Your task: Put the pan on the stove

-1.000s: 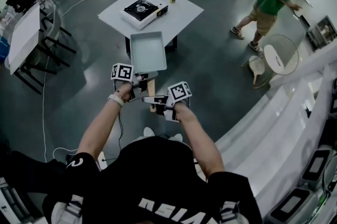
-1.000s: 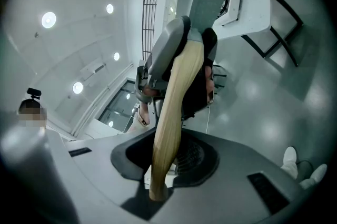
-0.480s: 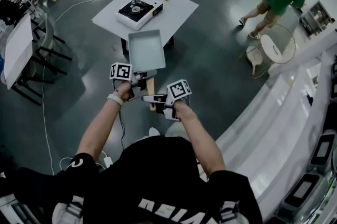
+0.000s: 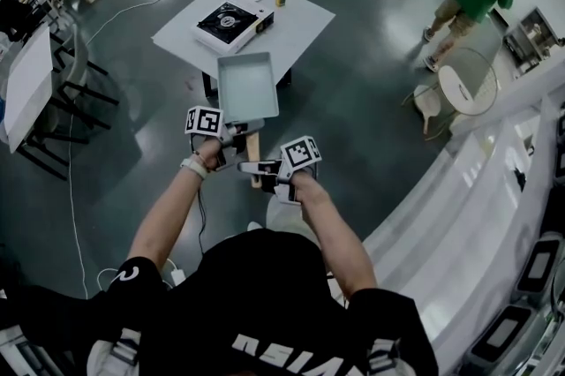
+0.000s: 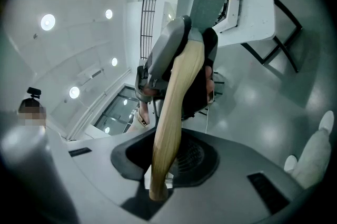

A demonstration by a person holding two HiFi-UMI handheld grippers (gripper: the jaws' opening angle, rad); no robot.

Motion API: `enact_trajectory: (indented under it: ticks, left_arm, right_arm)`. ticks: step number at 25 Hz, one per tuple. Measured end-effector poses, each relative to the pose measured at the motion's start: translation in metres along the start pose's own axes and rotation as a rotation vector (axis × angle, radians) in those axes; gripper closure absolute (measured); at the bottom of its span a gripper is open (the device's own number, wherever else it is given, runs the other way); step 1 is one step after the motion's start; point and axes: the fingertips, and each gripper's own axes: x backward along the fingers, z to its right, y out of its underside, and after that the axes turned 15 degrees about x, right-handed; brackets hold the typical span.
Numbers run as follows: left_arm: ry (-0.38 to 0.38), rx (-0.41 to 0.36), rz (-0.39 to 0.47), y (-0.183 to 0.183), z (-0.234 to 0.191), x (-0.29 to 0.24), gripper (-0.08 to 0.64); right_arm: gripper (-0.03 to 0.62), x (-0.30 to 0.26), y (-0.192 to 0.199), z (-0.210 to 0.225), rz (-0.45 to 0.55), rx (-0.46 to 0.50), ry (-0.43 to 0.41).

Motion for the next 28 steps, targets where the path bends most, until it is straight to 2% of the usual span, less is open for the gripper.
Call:
enact_trajectory:
  ticks: [3,6,8,11,18,20,24,28]
  left_arm:
    - [-0.003,0.002,-0.001,-0.017,-0.002,-0.011,0.431]
    - [-0.018,-0.029,0.0,-0.039,-0.008,-0.023,0.431]
    - [-0.04,-0.017,0.007,-0.052,-0.011,-0.029,0.431]
    - [-0.026,0.0,0.005,-0.07,-0.008,-0.04,0.431]
    - [-0.034,-0.01,0.019,-0.116,-0.016,-0.066,0.431]
    - [-0.046,0.004,0.025,-0.126,-0.019,-0.071,0.43]
    - [-0.016,0.02,0.027,-0.145,-0.019,-0.086,0.43]
    - [-0.039,0.012,0.033,-0.162,-0.021,-0.094,0.431]
  right_arm:
    - [0.525,0.005,-0.018,0.009,0.002,0.017,-0.034]
    - [0.525,0.014,-0.033,0.025,-0.012,0.0,-0.011]
    - [0.525,0.019,-0.044,0.033,-0.019,-0.008,-0.005]
    - [0.525,0.025,-0.063,0.042,-0.022,-0.012,-0.015]
    - [0.525,0.042,-0.103,0.07,-0.032,-0.006,-0.03]
    - [0.525,0.046,-0.112,0.078,-0.037,-0.008,-0.026]
    - [0.525,0.054,-0.131,0.087,-0.029,-0.029,-0.048]
    - [0.525,0.063,-0.146,0.097,-0.039,-0.026,-0.034]
